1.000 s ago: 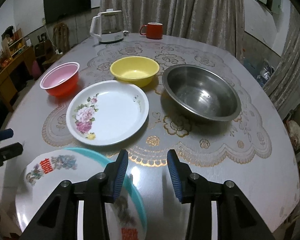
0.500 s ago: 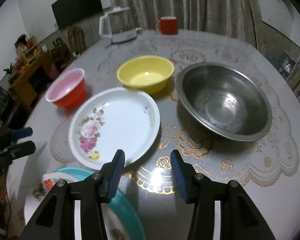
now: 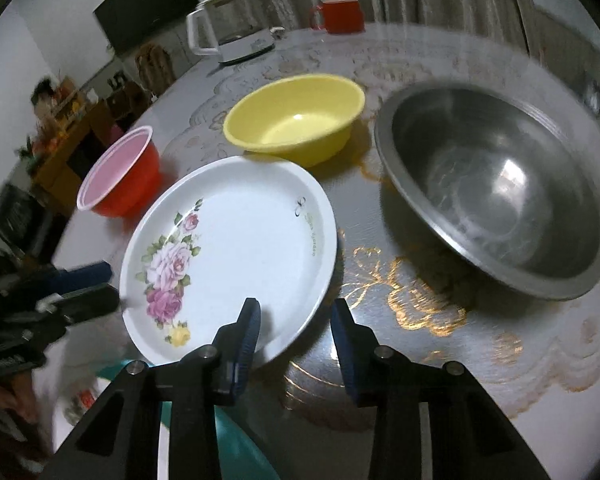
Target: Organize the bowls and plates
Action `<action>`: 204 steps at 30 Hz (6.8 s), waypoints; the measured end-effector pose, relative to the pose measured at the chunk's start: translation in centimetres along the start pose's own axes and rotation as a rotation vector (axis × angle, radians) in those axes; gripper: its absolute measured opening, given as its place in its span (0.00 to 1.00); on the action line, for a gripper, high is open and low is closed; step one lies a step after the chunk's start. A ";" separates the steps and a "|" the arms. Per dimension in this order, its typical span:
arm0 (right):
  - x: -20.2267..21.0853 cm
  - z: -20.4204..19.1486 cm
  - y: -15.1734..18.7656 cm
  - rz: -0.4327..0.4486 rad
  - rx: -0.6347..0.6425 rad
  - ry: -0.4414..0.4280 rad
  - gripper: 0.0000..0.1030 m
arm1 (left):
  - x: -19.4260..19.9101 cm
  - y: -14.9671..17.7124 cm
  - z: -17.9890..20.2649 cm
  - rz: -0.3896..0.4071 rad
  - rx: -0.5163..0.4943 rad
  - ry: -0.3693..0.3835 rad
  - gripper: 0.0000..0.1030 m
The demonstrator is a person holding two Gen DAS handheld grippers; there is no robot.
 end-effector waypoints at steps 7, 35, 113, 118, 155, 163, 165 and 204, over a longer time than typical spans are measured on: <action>-0.8 -0.8 -0.4 -0.016 0.082 0.052 0.26 | -1.5 -0.8 0.7 -0.035 -0.031 0.059 0.37; -0.2 -3.4 0.8 0.026 0.176 0.104 0.26 | 1.4 0.0 2.0 0.121 -0.162 -0.067 0.38; 8.8 -9.4 15.7 0.024 0.064 0.145 0.32 | 10.0 14.2 4.9 0.013 -0.102 0.136 0.43; 8.6 -9.4 15.5 0.010 0.080 0.157 0.32 | 10.1 14.1 4.8 -0.005 -0.094 0.154 0.47; 8.7 -9.8 15.6 0.013 0.031 0.134 0.38 | 11.3 14.1 6.0 0.008 -0.142 0.154 0.54; 8.7 -9.8 15.6 0.015 0.036 0.134 0.38 | 11.6 14.0 5.8 0.030 -0.140 0.096 0.54; 8.6 -10.0 15.8 0.007 0.046 0.136 0.39 | 11.6 14.0 5.7 0.035 -0.137 0.079 0.54; 11.6 -6.5 12.0 0.167 -0.011 0.078 0.41 | 10.8 8.9 6.9 0.007 -0.070 0.051 0.78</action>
Point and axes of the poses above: each gripper's, at about its wrist camera, not at the fingertips, and x roughly against the way its jaws point, z to its right, y to its underside, the point moved 1 cm from there along -x, roughly the way its jaws point, and after that the axes turned 14 degrees about -y, right-handed, at the moved point
